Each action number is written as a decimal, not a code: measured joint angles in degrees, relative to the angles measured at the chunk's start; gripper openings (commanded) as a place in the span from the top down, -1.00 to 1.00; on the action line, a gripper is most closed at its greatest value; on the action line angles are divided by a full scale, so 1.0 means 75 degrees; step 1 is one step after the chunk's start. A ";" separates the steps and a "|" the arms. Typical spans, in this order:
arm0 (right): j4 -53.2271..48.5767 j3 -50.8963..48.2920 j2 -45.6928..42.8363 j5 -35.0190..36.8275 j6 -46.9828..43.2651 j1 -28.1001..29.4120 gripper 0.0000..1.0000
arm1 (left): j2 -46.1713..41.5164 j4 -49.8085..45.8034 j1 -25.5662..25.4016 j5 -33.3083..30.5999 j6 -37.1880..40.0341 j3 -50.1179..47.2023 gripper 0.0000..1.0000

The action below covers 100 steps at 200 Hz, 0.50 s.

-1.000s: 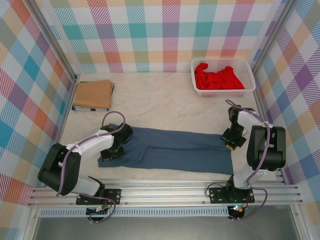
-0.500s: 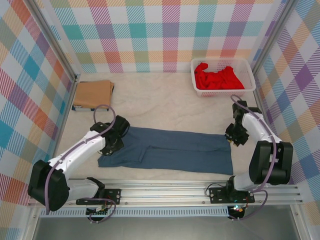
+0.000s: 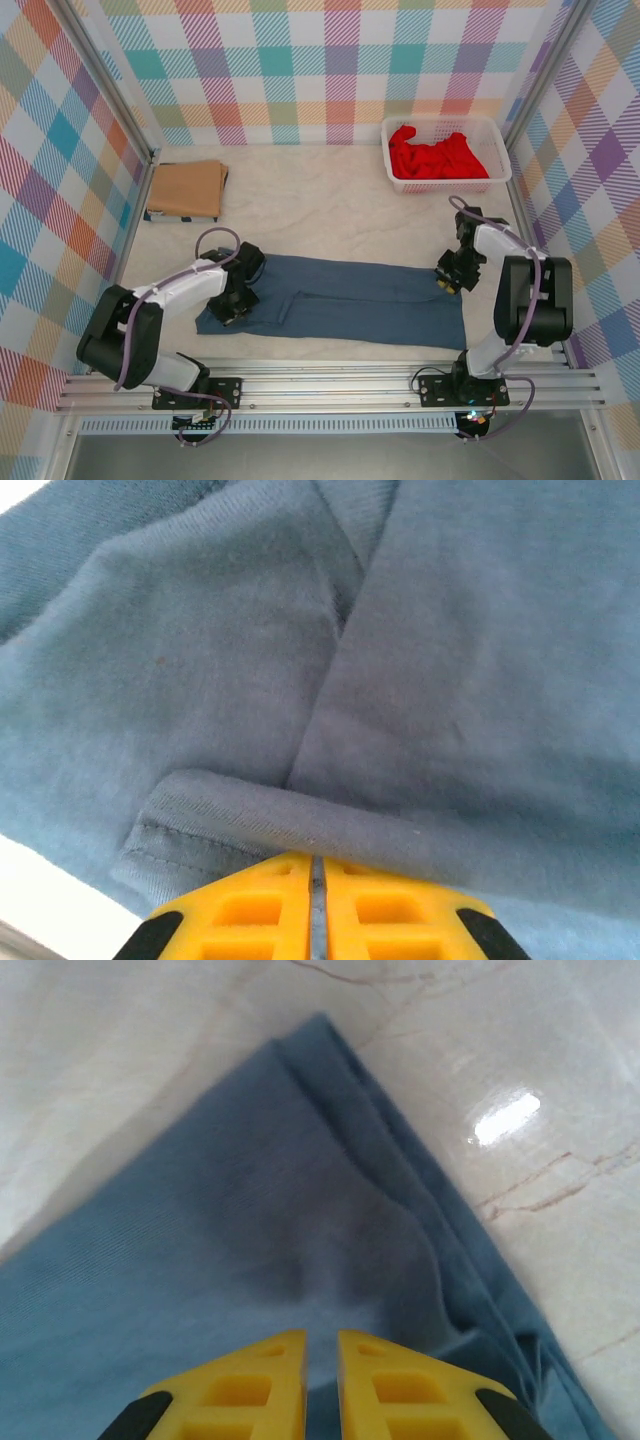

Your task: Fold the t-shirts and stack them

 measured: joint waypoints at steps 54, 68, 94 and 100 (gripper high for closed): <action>-0.0166 0.0184 0.0525 -0.0152 0.0350 -0.0236 0.62 | 0.1309 -0.0571 0.0335 0.0026 0.0326 0.0959 0.78; -0.0178 0.0175 0.0527 -0.0300 0.0469 -0.0405 0.62 | 0.1751 -0.0749 0.0533 -0.0029 0.0516 0.1413 0.80; -0.0259 0.0184 0.0568 -0.0516 0.0600 -0.0769 0.62 | 0.2847 -0.1087 0.0816 -0.0172 0.0985 0.2745 0.82; -0.0283 0.0207 0.0603 -0.0548 0.0603 -0.0801 0.62 | 0.3133 -0.1119 0.0839 -0.0236 0.1105 0.3139 0.82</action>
